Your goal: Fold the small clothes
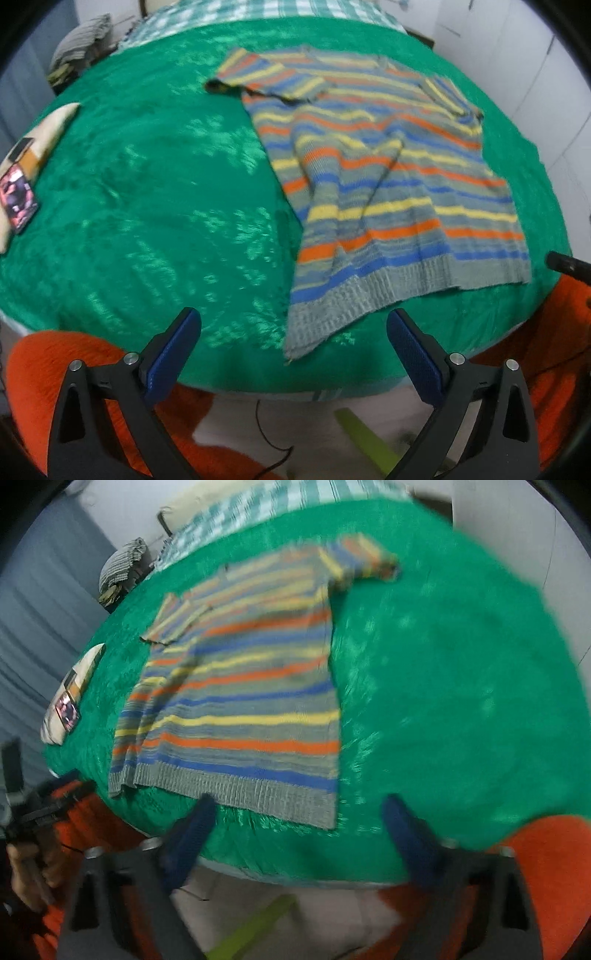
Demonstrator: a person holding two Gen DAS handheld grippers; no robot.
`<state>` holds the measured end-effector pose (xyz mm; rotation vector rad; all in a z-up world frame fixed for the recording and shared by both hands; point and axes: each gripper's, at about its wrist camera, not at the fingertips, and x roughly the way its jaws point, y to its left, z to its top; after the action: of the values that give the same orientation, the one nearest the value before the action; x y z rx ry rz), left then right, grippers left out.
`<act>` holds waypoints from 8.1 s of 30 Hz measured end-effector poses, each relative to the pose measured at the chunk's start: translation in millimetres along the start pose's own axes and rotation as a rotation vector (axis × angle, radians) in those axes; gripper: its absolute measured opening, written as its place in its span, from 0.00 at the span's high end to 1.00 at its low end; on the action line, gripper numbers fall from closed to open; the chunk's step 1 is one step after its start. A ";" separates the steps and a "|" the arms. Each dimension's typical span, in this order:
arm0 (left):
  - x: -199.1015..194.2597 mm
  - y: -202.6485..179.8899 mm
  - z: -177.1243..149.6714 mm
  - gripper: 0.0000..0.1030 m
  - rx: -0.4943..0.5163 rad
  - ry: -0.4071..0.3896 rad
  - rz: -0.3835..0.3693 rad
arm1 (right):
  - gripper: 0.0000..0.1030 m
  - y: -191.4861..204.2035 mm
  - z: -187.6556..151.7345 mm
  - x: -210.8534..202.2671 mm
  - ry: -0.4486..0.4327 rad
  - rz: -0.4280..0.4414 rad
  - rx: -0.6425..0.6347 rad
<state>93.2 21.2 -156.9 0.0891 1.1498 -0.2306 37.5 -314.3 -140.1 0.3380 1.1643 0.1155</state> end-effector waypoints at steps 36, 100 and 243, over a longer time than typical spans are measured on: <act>-40.9 21.4 -15.7 0.96 -0.043 0.082 -0.019 | 0.92 -22.3 7.8 -35.4 0.054 -0.033 -0.043; -5.8 9.5 -37.9 0.37 -0.075 0.224 0.162 | 0.55 31.7 -44.4 68.8 0.447 -0.152 -0.170; 77.5 264.8 150.1 0.99 -0.870 -0.126 0.091 | 0.31 48.3 33.0 44.7 -0.209 -0.068 -0.306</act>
<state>317.3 240.1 -179.0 -0.6305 1.0336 0.3510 89.5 -263.6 -152.4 0.0376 0.9330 0.1916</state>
